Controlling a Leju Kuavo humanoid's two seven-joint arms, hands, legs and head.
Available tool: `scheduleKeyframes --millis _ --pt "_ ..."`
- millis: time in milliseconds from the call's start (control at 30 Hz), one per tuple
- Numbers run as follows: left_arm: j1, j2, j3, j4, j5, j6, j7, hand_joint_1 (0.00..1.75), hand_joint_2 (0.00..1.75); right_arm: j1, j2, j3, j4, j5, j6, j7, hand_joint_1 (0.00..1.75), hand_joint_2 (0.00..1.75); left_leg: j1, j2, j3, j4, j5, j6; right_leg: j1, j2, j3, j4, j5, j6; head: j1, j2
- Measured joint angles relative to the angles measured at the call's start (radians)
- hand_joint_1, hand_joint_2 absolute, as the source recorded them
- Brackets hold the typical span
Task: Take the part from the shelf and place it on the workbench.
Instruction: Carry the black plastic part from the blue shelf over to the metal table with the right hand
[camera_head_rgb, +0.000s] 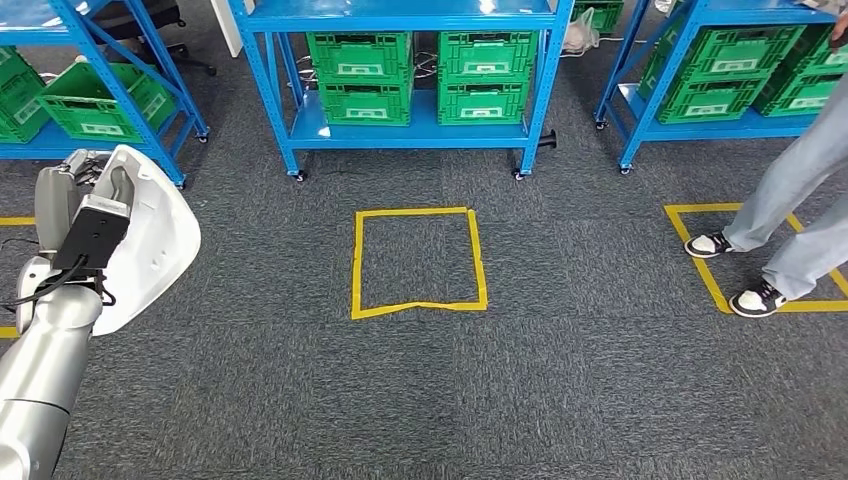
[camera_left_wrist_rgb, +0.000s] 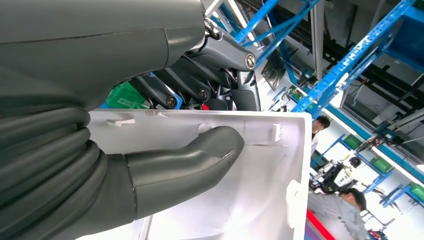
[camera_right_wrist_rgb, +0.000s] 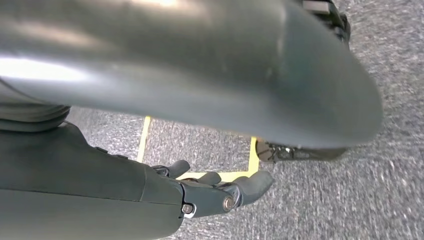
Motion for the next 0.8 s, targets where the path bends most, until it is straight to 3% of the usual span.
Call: scheduleKeyframes --millis 33,100,167,200,233,267,300,400,467,533,600,667,733,767,800 --pt "0.000 0.002 0.000 0.000 0.000 -0.002 -0.001 1.75 1.75 0.000 0.000 0.000 0.000 0.000 0.000 0.000 0.00 0.00 0.001 -0.010 -0.002 -0.001 0.005 0.007 -0.002 0.000 0.000 0.001 0.000 0.007 0.000 0.000" --pt "-0.004 0.004 0.000 0.002 -0.002 -0.004 -0.004 1.75 1.75 0.000 0.000 0.000 0.000 0.000 0.001 0.000 0.00 0.00 0.006 -0.028 -0.007 -0.006 0.018 0.021 -0.006 0.038 -0.015 0.035 -0.029 0.021 0.002 0.000" --pt "-0.008 0.003 0.000 0.004 -0.003 -0.006 -0.006 1.75 1.75 0.004 0.000 0.000 0.000 0.000 0.000 0.000 0.00 0.00 0.007 -0.049 -0.017 -0.006 0.030 0.030 -0.008 0.091 -0.064 0.152 -0.101 0.029 0.005 0.000" --pt "-0.008 0.001 0.000 0.006 -0.003 -0.007 -0.007 1.75 1.75 0.006 0.000 0.000 0.000 0.000 0.000 0.000 0.00 0.00 0.007 -0.061 -0.024 -0.005 0.034 0.033 -0.008 0.102 -0.094 0.223 -0.135 0.030 0.007 0.000" --pt "-0.007 0.000 0.000 0.007 -0.003 -0.007 -0.009 1.75 1.75 0.008 0.000 0.000 0.000 -0.001 -0.001 0.001 0.00 0.00 0.006 -0.075 -0.031 -0.003 0.038 0.033 -0.008 0.106 -0.115 0.273 -0.153 0.029 0.007 0.000" --pt "-0.006 -0.001 -0.001 0.009 -0.002 -0.008 -0.010 1.75 1.75 0.009 0.000 0.000 0.000 -0.001 -0.002 0.001 0.00 0.00 0.005 -0.088 -0.037 -0.001 0.041 0.032 -0.008 0.108 -0.119 0.287 -0.151 0.028 0.008 0.000" --pt "-0.004 -0.001 -0.001 0.011 -0.001 -0.008 -0.013 1.75 1.75 0.009 0.000 0.000 0.000 0.000 -0.003 0.002 0.00 0.00 0.005 -0.102 -0.042 0.002 0.043 0.030 -0.008 0.110 -0.101 0.257 -0.130 0.024 0.008 0.000" --pt "0.002 0.000 0.000 0.011 0.006 -0.009 -0.021 1.75 1.75 0.010 0.000 0.000 0.000 0.004 -0.006 0.006 0.00 0.00 0.006 -0.137 -0.052 0.009 0.049 0.020 -0.007 0.152 0.009 0.056 -0.054 0.011 0.008 0.000" --pt "0.009 0.001 0.000 0.009 0.010 -0.010 -0.026 1.75 1.75 0.010 0.001 0.000 0.000 0.008 -0.006 0.006 0.00 0.00 0.007 -0.155 -0.057 0.008 0.054 0.009 -0.003 0.167 0.034 0.005 -0.045 0.004 0.008 0.000" --pt "0.023 0.006 0.000 0.002 0.015 -0.009 -0.032 1.75 1.75 0.009 0.005 0.000 0.000 0.010 -0.008 0.005 0.00 0.00 0.008 -0.167 -0.061 0.002 0.061 -0.004 -0.002 0.146 0.035 -0.001 -0.037 -0.006 0.009 0.000" --pt "0.035 0.016 0.002 -0.007 0.020 -0.006 -0.036 1.75 1.75 0.010 0.007 0.000 0.000 0.009 -0.011 0.004 0.00 0.00 0.007 -0.134 -0.075 0.024 0.043 -0.015 -0.006 0.126 0.036 -0.011 -0.029 -0.020 0.003 0.000" --pt "0.041 0.023 0.002 -0.012 0.023 -0.004 -0.038 1.75 1.75 0.013 0.008 0.000 0.000 0.009 -0.012 0.004 0.00 0.00 0.006 -0.078 -0.119 0.124 -0.017 -0.025 -0.008 0.105 0.035 -0.016 -0.024 -0.027 -0.006 0.000" --pt "0.050 0.023 0.002 -0.014 0.024 -0.003 -0.038 1.75 1.75 0.016 0.009 0.000 0.000 0.009 -0.012 0.004 0.00 0.00 0.009 -0.059 -0.175 0.253 -0.075 -0.036 -0.008 0.082 0.032 -0.016 -0.024 -0.029 -0.009 0.000" --pt "0.056 0.023 0.002 -0.014 0.024 -0.003 -0.038 1.75 1.75 0.018 0.009 0.000 0.000 0.009 -0.012 0.004 0.00 0.00 0.011 -0.056 -0.185 0.283 -0.081 -0.039 -0.008 0.069 0.031 -0.015 -0.024 -0.029 -0.009 0.000" --pt "0.060 0.024 0.002 -0.014 0.024 -0.003 -0.038 1.75 1.75 0.018 0.010 0.000 0.000 0.009 -0.012 0.004 0.00 0.00 0.012 -0.054 -0.173 0.269 -0.067 -0.041 -0.008 0.057 0.030 -0.015 -0.024 -0.028 -0.009 0.000"
